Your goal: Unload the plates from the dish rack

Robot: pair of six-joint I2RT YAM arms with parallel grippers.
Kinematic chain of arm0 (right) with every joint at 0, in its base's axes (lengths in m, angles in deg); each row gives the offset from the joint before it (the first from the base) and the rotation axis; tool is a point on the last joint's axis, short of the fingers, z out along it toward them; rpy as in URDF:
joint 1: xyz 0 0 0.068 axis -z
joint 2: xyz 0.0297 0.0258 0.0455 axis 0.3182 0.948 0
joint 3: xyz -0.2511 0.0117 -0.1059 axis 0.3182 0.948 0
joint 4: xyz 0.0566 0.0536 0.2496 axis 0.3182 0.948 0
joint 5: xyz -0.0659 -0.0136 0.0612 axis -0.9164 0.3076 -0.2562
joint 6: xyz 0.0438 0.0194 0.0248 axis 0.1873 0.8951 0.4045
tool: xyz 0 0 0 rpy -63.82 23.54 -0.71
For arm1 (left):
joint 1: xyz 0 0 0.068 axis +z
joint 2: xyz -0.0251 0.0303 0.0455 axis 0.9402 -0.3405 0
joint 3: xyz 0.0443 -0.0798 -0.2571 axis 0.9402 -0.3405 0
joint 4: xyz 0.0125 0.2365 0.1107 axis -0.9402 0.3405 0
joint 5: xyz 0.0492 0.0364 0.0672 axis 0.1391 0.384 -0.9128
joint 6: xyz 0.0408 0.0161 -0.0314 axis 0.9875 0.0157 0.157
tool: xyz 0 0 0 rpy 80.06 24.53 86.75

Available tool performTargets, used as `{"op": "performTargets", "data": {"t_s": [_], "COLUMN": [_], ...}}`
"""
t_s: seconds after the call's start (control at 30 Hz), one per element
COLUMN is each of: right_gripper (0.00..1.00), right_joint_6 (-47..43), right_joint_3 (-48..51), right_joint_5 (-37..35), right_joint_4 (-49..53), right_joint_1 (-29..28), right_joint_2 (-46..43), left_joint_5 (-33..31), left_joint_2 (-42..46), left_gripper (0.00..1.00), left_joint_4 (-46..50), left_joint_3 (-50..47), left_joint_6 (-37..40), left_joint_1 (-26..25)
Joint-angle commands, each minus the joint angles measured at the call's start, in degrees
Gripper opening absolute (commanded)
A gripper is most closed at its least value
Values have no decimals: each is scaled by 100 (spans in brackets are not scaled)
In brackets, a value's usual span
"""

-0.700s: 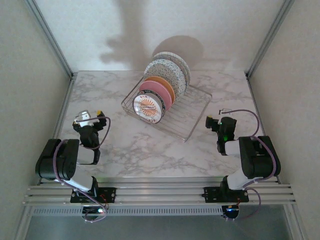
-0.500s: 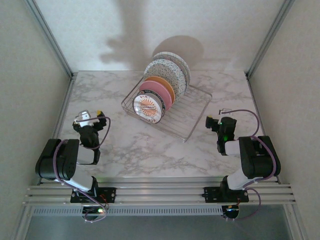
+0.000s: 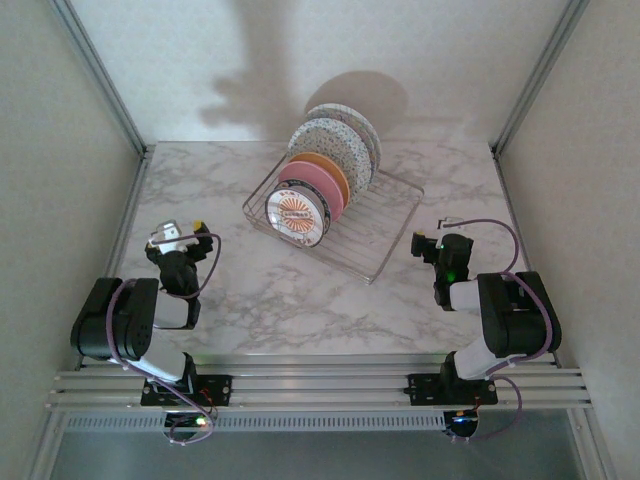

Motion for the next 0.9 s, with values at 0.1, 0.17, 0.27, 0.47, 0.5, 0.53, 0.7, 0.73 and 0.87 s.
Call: {"op": "performTargets", "data": {"t_s": [0.1, 0.17, 0.27, 0.47, 0.5, 0.53, 0.7, 0.73, 0.87], "right_gripper": [99, 99, 99, 99, 99, 99, 99, 99, 99], "right_joint_6": [16, 16, -2, 332, 315, 314, 78, 20, 1225], "right_joint_3": [-96, -106, -78, -266, -253, -273, -1052, -1310, -2935], "right_joint_5": [-101, -106, -122, -1255, -1364, -1468, -1956, -1998, -2551], "right_joint_4": [-214, -215, -269, 1165, 1166, 1210, 1897, 2125, 3833], "right_joint_1": [-22, -21, -21, -92, -93, -99, -90, -86, -27], "right_joint_2": [19, 30, -58, -1500, -1706, -1904, -2753, -2826, -2661], "left_joint_5": [-92, -92, -93, -183, -367, -539, -1231, -1392, -1927], "left_joint_2": [-37, -35, -36, 13, 55, 120, 609, 861, 1759], "left_gripper": [99, 99, 99, 99, 99, 99, 99, 99, 99], "left_joint_4": [-230, -236, -239, -367, -425, -389, -29, 292, 633], "left_joint_3": [-21, -21, -21, -118, -144, -154, -127, -61, 119], "left_joint_6": [-45, -45, -46, -45, -60, -83, 165, 130, 65], "left_joint_1": [-44, -44, -44, -68, -94, -127, -484, -507, -518]}}
